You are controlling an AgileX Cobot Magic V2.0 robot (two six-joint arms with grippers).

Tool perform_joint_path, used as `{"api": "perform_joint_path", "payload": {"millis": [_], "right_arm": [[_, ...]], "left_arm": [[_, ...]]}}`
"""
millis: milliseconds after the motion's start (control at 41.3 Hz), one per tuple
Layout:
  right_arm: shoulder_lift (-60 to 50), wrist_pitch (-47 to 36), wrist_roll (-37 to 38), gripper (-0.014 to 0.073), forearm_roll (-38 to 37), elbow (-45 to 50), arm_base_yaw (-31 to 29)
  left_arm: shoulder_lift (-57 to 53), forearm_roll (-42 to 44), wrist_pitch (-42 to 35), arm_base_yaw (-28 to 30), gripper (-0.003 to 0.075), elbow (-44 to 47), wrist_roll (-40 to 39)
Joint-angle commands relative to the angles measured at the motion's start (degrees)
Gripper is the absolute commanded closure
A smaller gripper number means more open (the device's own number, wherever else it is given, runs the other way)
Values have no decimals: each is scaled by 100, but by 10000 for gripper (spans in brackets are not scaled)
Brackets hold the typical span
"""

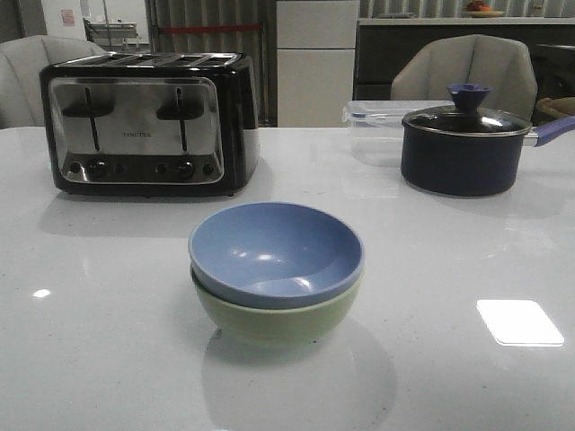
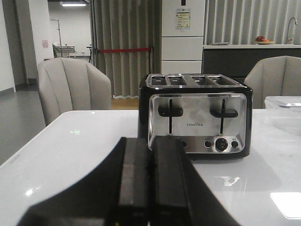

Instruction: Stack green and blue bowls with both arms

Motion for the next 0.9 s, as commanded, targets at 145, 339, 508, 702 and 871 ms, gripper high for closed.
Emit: {"api": "perform_joint_path", "payload": {"millis": [145, 339, 508, 702, 871], "right_arm": [[-5, -409, -64, 536, 13, -156, 3], [-5, -409, -64, 536, 13, -156, 3], [-464, -631, -64, 536, 13, 40, -396], [-1702, -1686, -64, 536, 13, 898, -1728], [-2901, -2636, -64, 536, 13, 1936, -2583]], "left_arm": [[-114, -31, -483, -8, 627, 32, -9], [-114, -31, -483, -8, 627, 32, -9], [-114, -31, -483, -8, 627, 32, -9], [-114, -31, -483, -8, 627, 32, -9], [-114, -31, -483, -8, 627, 32, -9]]}}
